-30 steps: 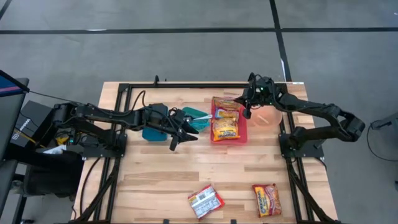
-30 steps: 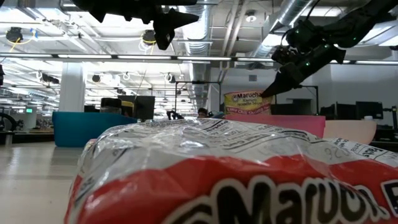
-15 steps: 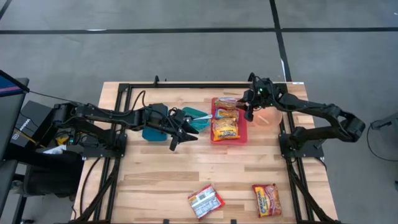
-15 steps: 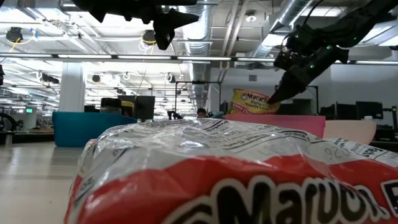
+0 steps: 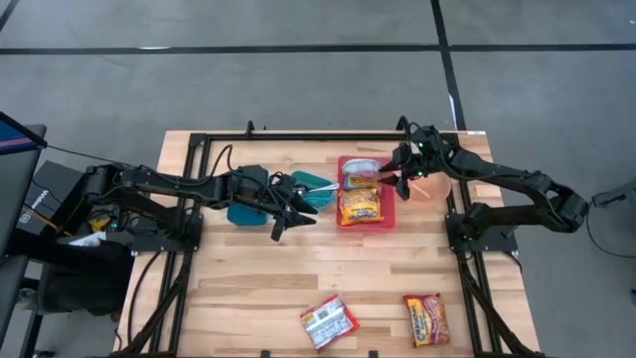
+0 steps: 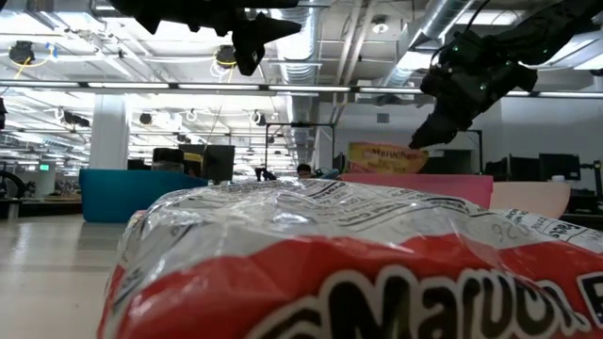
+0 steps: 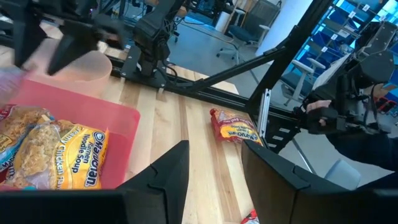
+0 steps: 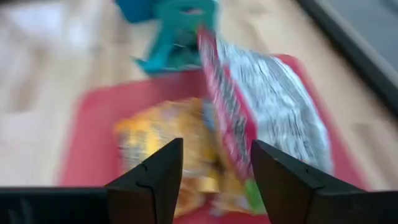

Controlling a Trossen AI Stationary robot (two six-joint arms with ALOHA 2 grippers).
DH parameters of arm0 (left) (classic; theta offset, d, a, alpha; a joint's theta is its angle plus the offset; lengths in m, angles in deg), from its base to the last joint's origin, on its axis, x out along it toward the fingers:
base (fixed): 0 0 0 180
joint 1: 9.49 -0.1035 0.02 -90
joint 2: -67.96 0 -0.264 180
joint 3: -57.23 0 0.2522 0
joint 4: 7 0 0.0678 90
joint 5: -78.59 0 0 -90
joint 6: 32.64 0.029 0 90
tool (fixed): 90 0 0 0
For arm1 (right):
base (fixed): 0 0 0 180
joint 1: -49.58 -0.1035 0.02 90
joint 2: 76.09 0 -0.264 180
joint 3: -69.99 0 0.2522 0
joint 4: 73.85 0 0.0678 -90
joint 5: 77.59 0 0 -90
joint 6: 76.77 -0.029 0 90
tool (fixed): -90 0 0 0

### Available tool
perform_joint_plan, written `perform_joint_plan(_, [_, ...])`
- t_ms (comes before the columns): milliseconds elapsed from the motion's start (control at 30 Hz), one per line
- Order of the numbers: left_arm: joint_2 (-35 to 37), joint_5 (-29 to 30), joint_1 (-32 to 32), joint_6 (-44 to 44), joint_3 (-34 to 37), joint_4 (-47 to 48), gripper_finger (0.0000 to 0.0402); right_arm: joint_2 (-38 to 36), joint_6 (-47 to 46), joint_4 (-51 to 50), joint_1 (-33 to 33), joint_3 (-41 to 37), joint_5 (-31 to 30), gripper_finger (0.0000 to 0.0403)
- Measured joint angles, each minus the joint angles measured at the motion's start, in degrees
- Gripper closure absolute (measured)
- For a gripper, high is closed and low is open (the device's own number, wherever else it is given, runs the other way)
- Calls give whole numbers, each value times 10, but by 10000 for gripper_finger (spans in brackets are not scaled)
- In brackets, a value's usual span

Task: Pick & Place Food Item
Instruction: Put the green noodle pack into the red bin, then put the orange noodle pack into the red bin

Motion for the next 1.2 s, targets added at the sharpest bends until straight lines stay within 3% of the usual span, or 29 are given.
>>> perform_joint_plan(100, [0, 0, 0, 0, 0, 0, 260, 0, -23, 0, 0, 0, 40, 223])
perform_joint_plan(467, [0, 0, 0, 0, 0, 0, 260, -2, -26, 15, 2, 0, 25, 256])
perform_joint_plan(833, [0, 0, 14, -20, 0, 1, 260, -2, -126, 19, -4, 46, 26, 280])
perform_joint_plan(1200, [0, 0, 79, -21, 0, 5, 260, -2, -191, -93, -61, 105, 28, 283])
